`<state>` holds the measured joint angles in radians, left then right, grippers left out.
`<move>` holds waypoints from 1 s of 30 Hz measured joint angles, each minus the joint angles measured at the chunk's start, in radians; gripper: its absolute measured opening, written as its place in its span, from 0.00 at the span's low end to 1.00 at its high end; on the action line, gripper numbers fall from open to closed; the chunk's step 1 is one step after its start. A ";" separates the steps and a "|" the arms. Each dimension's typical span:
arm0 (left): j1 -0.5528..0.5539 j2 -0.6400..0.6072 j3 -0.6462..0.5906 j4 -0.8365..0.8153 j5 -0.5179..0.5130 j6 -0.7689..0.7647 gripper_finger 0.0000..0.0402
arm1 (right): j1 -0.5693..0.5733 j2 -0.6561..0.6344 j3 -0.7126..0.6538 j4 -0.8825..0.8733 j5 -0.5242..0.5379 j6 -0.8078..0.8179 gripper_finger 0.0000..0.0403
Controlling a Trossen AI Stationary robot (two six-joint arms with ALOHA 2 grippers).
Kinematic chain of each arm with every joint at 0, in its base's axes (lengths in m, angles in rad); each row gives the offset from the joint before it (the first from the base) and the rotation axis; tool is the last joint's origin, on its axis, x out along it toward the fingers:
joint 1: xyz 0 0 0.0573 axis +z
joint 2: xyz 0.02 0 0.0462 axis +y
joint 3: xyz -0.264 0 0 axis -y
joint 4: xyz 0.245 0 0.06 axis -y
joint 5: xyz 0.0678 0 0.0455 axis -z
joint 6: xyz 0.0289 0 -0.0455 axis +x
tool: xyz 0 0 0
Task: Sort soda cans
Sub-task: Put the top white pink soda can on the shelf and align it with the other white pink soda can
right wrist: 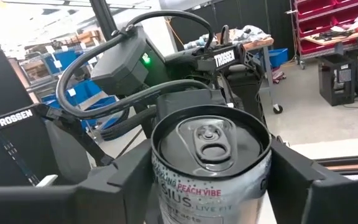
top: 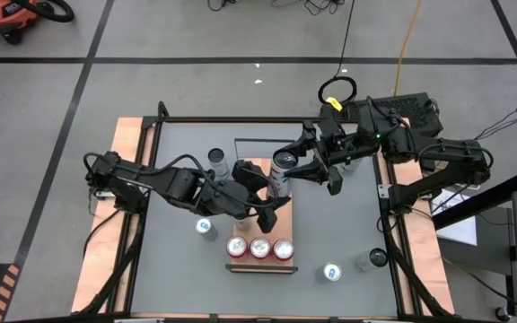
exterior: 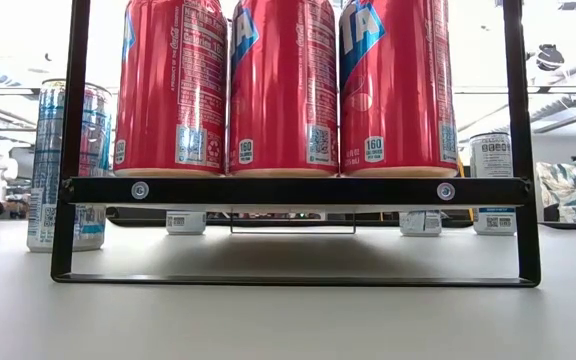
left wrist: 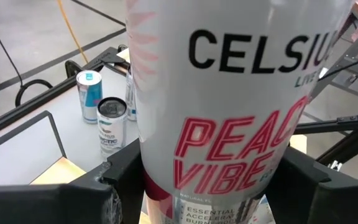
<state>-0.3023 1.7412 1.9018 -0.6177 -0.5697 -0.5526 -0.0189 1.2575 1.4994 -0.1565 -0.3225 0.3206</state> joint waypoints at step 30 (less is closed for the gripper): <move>-0.060 -0.146 0.001 -0.279 -0.042 -0.254 0.99 | 0.079 -0.192 -0.182 -0.170 0.275 0.018 0.52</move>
<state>-0.3628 1.5957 1.9030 -0.8965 -0.6119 -0.8064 0.0603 1.0656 1.3177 -0.3262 -0.0473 0.3384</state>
